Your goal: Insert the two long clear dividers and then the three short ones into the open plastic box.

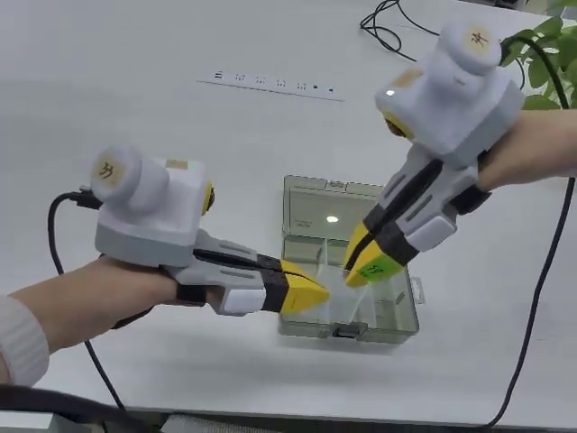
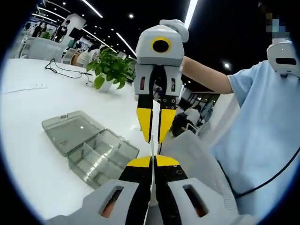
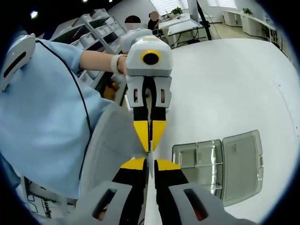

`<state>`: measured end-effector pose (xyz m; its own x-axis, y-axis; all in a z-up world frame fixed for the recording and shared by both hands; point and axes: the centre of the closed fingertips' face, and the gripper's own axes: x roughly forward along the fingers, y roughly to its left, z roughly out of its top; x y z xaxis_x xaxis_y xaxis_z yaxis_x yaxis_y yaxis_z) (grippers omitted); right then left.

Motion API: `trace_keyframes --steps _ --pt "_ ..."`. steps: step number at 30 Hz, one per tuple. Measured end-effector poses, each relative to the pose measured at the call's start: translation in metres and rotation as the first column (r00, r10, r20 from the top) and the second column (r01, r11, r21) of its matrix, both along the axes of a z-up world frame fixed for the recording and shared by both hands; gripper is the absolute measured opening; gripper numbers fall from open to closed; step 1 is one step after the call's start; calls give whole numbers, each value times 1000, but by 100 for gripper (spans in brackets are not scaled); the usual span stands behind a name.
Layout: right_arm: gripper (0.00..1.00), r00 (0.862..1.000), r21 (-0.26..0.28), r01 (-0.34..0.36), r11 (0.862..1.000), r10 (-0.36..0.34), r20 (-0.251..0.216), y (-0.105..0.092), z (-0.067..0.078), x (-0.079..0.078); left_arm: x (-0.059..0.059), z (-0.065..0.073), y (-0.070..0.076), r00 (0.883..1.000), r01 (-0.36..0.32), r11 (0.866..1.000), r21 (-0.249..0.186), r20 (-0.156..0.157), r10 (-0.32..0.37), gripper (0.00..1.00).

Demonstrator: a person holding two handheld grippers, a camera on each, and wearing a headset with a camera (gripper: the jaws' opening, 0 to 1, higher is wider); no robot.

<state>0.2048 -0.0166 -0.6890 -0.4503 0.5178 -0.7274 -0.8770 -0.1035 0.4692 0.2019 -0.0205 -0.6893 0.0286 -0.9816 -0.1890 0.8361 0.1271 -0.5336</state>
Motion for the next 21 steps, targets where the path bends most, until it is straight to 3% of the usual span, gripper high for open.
trace_keyframes --steps 12,21 --pt "3 999 -23 -16 1000 15 -35 -2 -3 -5 -3 -2 -3 999 11 1000 -6 37 -11 0" --pt "2 998 -57 -46 997 47 30 1 -8 -3 0 -9 -3 998 -9 1000 21 61 7 0"
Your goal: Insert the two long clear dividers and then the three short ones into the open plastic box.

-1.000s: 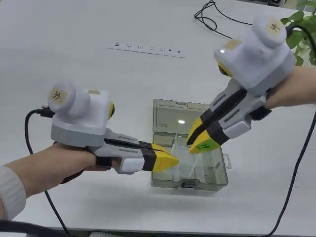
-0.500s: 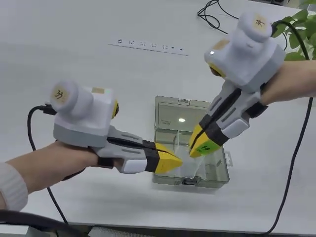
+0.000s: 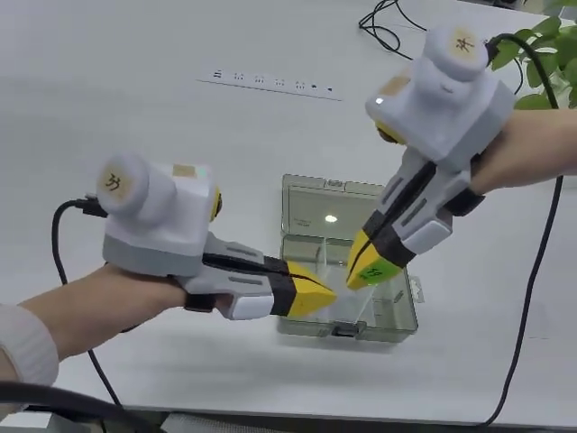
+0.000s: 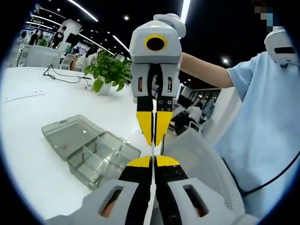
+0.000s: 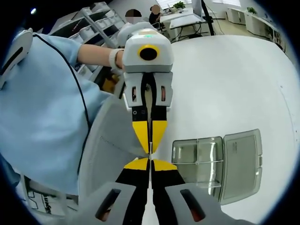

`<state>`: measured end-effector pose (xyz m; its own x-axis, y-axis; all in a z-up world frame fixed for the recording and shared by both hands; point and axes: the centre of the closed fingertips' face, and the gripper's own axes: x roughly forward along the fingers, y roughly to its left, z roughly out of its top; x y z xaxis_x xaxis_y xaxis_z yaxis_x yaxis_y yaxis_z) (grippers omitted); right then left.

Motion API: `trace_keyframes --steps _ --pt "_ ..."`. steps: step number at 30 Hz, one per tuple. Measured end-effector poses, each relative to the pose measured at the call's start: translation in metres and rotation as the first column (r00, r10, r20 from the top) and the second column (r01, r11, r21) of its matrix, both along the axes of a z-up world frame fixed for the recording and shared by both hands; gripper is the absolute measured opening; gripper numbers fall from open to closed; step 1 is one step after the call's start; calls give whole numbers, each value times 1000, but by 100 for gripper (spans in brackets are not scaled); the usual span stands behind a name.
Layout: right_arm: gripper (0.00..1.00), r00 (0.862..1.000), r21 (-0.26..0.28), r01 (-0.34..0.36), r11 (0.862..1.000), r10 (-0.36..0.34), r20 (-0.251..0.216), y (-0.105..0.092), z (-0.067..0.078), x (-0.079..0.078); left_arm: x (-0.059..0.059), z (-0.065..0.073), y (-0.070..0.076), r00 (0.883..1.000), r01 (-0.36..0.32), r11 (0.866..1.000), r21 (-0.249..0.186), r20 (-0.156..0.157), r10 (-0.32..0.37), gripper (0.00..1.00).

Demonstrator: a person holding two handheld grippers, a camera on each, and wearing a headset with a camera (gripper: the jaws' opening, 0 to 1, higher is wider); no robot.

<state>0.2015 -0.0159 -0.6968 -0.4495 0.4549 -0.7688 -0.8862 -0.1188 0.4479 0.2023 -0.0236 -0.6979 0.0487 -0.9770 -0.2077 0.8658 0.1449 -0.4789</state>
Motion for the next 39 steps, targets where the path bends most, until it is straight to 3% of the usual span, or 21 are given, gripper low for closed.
trace_keyframes --steps 6,10,17,22,25,33,36,39 --pt "2 999 -19 -16 1000 17 36 -1 -5 3 2 -7 1 1000 -14 1000 28 21 14 0" --pt "2 996 -34 -19 999 22 86 -2 -11 6 6 -15 6 997 -42 997 62 70 38 1" --pt "2 987 -76 40 996 -27 161 -18 -19 22 13 -21 16 990 -106 991 83 97 98 23" --pt "2 967 -103 101 990 -73 242 -24 -28 42 20 -28 29 979 -164 980 115 138 147 46" --pt "2 943 -109 121 987 -80 324 -27 -34 55 22 -30 34 974 -185 975 125 151 166 54" --pt "2 936 -101 144 984 -102 336 -29 -44 59 28 -37 47 958 -250 956 151 185 221 82" --pt "2 936 -104 142 984 -100 337 -29 -47 59 32 -40 50 952 -277 948 160 182 247 95" --pt "2 936 -86 155 984 -118 332 -25 -48 59 31 -44 53 951 -284 944 165 176 255 100"
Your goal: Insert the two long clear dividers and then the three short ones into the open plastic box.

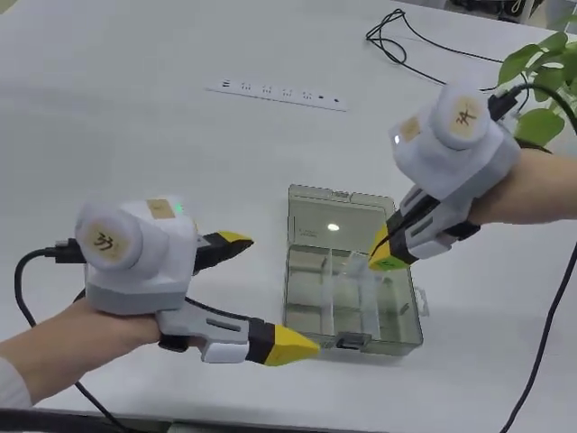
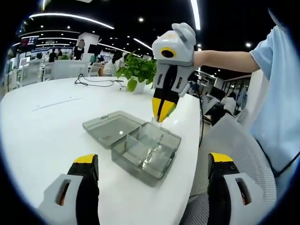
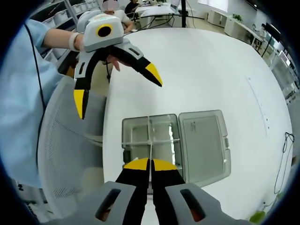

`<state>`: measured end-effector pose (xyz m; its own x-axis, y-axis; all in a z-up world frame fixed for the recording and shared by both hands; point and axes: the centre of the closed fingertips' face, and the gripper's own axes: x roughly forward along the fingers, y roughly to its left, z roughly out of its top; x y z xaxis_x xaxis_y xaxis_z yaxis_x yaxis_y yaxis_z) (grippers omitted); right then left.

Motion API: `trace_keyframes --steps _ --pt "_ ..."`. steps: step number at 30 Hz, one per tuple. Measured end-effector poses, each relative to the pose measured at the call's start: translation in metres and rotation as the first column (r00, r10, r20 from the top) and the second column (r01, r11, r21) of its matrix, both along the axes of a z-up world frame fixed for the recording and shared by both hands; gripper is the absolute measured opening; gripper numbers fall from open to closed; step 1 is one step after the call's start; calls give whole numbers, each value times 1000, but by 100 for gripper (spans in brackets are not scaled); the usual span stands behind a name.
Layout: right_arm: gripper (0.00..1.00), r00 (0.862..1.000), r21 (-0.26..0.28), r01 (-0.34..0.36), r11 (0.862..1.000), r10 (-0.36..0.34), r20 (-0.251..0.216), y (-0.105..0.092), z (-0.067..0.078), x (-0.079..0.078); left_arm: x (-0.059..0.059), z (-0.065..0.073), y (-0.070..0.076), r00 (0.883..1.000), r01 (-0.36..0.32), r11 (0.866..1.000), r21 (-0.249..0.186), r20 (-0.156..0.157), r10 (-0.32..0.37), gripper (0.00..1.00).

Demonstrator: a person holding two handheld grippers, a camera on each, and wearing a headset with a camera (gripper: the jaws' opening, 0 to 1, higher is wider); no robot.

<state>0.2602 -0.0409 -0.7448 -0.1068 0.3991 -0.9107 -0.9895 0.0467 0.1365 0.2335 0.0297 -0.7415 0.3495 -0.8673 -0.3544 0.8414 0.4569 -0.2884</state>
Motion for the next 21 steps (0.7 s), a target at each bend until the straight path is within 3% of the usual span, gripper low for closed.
trace_keyframes --steps 8,14,21 --pt "2 1000 -12 -6 1000 6 -6 -2 -11 6 0 -2 1 1000 -9 1000 -8 -20 9 99" --pt "2 1000 -13 -17 1000 17 -5 -4 -11 7 0 -1 -1 1000 -10 1000 -10 -26 10 98" --pt "2 998 1 -52 999 52 41 2 -10 1 -1 -2 0 999 -15 1000 -11 -34 15 96"
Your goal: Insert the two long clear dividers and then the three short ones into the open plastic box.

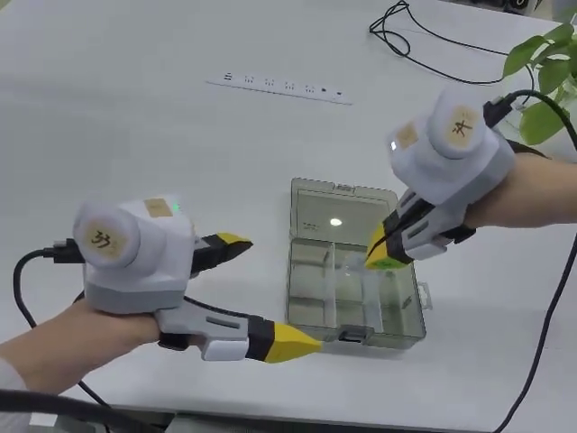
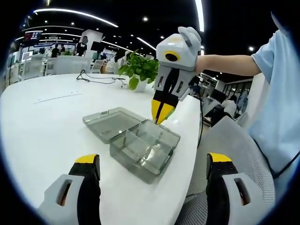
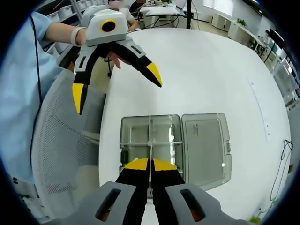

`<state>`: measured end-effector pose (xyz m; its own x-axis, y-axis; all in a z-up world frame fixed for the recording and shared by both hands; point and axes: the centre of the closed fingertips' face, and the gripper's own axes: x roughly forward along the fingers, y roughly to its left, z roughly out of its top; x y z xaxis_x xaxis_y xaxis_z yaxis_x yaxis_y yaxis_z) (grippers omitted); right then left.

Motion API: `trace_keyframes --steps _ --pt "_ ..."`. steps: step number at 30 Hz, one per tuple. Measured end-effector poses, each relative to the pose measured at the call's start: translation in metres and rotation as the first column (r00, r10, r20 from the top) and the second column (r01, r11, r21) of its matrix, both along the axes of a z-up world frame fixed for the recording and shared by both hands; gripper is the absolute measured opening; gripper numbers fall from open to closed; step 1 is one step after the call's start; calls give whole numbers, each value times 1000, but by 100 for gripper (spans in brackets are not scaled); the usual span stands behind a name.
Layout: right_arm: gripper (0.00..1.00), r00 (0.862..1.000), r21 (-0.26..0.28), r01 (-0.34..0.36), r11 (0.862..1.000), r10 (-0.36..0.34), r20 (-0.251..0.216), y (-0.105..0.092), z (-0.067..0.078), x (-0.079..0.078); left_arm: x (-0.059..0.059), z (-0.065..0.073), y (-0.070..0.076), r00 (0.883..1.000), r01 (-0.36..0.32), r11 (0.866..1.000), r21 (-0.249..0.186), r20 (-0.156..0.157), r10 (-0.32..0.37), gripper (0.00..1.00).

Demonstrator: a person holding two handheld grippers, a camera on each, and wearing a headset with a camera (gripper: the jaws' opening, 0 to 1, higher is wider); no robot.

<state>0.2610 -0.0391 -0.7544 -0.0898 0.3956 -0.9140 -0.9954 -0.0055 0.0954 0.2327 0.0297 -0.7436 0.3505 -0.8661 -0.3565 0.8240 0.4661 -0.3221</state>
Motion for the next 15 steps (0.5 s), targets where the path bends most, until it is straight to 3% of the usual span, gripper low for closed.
trace_keyframes --steps 7,15 --pt "2 1000 11 -10 1000 10 8 -2 1 2 -3 1 -1 1000 3 1000 -6 -5 -3 95" --pt "2 999 64 -30 998 28 32 -4 1 2 -5 -1 0 1000 5 1000 -5 -11 -6 94"
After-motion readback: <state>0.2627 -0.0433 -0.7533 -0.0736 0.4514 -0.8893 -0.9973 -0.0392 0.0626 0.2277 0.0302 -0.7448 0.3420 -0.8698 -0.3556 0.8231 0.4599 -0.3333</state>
